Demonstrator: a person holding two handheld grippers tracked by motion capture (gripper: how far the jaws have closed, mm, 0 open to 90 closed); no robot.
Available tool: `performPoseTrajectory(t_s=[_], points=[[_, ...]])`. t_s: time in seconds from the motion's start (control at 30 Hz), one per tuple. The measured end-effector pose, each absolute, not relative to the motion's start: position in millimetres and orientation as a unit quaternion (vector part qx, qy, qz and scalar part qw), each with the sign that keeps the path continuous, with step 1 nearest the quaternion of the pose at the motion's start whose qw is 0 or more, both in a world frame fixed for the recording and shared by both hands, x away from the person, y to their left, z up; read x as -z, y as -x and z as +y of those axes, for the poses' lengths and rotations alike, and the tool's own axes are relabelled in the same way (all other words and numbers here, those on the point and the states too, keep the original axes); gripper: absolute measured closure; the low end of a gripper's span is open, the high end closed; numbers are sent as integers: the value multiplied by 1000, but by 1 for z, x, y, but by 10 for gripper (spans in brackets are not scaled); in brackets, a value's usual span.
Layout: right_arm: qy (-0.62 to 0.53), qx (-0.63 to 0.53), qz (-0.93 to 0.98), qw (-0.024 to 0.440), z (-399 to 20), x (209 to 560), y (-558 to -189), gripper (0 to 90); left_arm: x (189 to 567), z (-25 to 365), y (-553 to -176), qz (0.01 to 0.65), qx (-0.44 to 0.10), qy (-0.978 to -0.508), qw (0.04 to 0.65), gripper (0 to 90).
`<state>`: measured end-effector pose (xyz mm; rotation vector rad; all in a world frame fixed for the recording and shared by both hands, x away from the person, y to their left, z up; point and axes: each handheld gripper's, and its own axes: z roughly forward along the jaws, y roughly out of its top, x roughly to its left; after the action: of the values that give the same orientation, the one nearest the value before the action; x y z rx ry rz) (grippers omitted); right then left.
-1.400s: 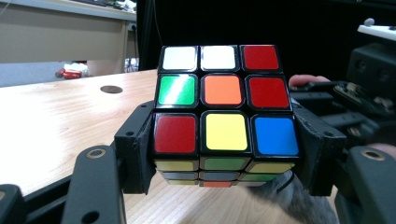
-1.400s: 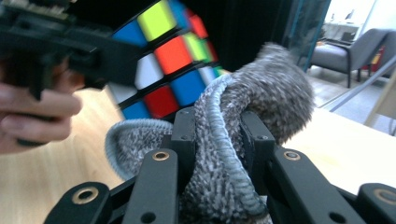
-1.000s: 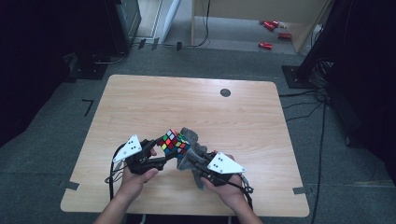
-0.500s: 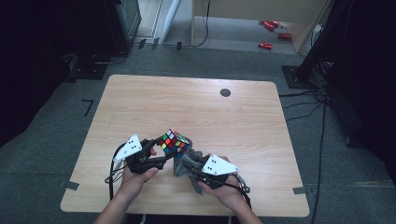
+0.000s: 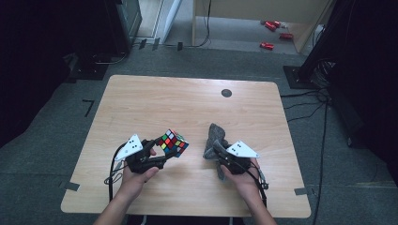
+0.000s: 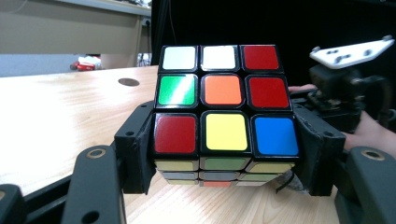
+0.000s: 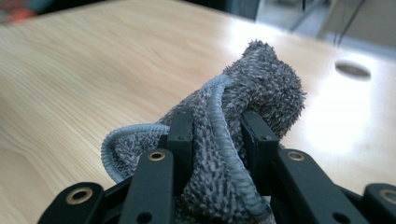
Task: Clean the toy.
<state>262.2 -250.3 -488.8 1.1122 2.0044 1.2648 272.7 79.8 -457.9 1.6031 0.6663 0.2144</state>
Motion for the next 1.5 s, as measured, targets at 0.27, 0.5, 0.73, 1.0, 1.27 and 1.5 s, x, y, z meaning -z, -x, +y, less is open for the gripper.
performPoseTrajectory(t_s=[0.27, 0.5, 0.73, 1.0, 1.27, 1.5], points=[[-452, -425, 748, 235, -255, 506, -271, 673, 460, 79, -274, 298, -92, -708, 633, 352], [-443, -437, 745, 243, -251, 500, -270, 404, 460, 80, -275, 303, -92, -705, 634, 352], [-383, -507, 729, 252, -240, 477, -256, 312, 460, 80, -275, 307, -89, -704, 634, 352], [-316, -539, 740, 248, -216, 473, -244, 284, 459, 77, -274, 309, -83, -705, 633, 352], [-275, -549, 750, 246, -193, 475, -234, 245, 459, 69, -271, 309, -75, -710, 628, 351], [-261, -545, 751, 265, -185, 476, -230, 218, 459, 60, -268, 306, -63, -716, 624, 351]])
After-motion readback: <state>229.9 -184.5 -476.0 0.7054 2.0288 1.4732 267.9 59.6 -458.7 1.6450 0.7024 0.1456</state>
